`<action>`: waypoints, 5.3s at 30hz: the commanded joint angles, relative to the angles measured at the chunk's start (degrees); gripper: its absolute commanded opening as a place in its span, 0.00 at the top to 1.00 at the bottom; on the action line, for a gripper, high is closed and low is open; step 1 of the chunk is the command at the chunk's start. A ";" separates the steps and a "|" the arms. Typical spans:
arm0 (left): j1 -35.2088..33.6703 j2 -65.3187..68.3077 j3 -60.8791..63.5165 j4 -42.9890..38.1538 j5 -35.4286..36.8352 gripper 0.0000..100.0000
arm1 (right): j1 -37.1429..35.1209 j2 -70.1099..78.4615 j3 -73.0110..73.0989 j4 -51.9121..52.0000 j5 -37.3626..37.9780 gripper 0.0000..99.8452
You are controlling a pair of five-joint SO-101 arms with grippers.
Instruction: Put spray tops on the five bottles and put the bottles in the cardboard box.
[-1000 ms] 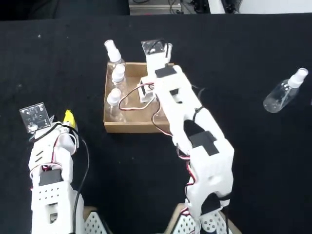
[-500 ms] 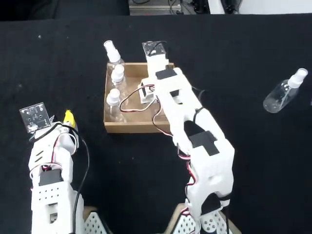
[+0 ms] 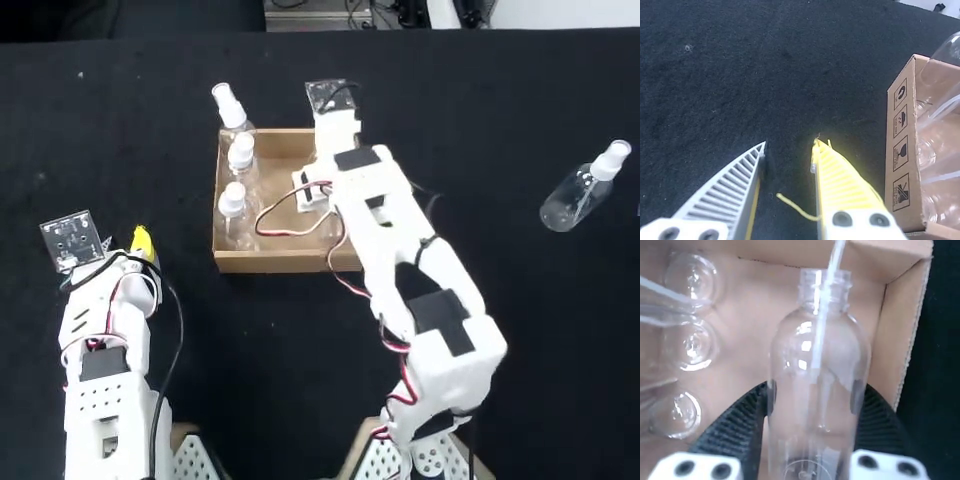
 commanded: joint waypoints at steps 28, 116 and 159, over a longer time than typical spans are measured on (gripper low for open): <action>-0.57 -0.97 -0.57 -1.41 -0.53 0.87 | 16.97 -40.22 18.59 -0.70 10.55 0.81; -0.57 -0.97 -0.57 -1.41 -0.53 0.87 | 3.78 -27.65 9.80 -6.15 8.35 0.77; -0.57 -0.97 -0.57 -1.41 -0.53 0.87 | 5.36 -11.56 6.73 -19.87 8.53 0.95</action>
